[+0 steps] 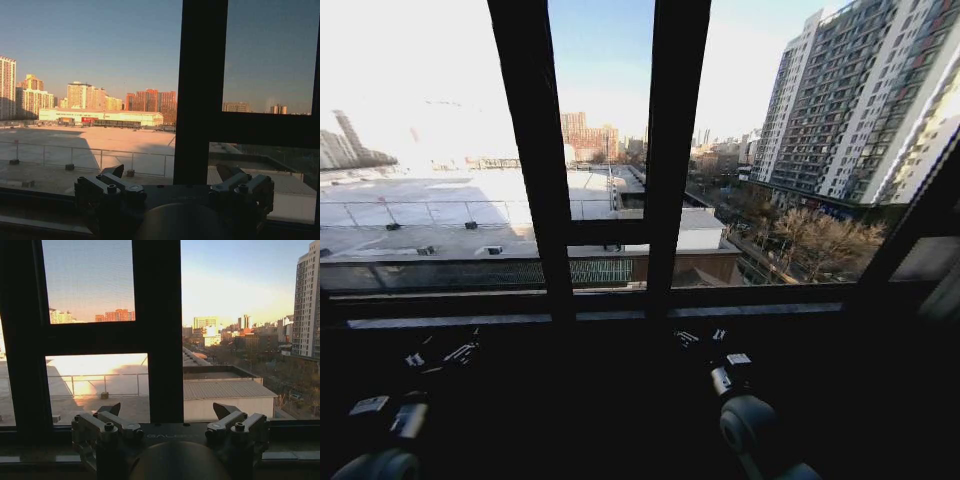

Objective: Open the curtains by pulling them apart, changing their state from closed to fully open.

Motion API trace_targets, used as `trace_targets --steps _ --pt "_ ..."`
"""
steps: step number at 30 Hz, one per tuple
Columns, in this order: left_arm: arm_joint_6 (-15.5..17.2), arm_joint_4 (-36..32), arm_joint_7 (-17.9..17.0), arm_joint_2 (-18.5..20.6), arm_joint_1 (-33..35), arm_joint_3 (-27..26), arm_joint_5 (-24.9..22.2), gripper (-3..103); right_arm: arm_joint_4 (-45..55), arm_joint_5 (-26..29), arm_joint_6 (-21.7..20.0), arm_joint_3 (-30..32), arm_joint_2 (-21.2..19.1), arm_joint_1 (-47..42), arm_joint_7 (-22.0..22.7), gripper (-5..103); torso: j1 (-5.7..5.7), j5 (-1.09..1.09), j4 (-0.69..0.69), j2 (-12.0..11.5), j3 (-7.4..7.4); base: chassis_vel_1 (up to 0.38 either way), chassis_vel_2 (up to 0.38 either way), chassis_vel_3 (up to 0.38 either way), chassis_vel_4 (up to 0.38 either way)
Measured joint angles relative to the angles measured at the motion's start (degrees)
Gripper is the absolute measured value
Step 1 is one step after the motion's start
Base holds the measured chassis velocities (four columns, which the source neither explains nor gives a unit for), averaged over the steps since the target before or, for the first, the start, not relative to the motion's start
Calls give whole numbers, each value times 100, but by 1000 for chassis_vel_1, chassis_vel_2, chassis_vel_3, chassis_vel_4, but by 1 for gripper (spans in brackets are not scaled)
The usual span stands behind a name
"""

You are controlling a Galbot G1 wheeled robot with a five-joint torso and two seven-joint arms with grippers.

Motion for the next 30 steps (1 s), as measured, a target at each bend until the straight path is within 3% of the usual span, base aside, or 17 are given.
trace_targets --steps 14,25,30 --pt "-67 105 149 47 -26 -24 -94 100 44 -33 -16 -45 17 -29 79 100 0 -2 0 0 0 -10 -377 13 382" --pt "-119 164 156 95 -34 -79 -125 100 6 -367 61 -80 10 -74 -31 100 0 -6 1 0 0 25 -379 -18 395" --pt "-119 194 177 79 -40 -52 -120 100 -37 -432 143 -75 7 -102 -47 100 -5 3 -1 3 -2 41 -257 -42 221"
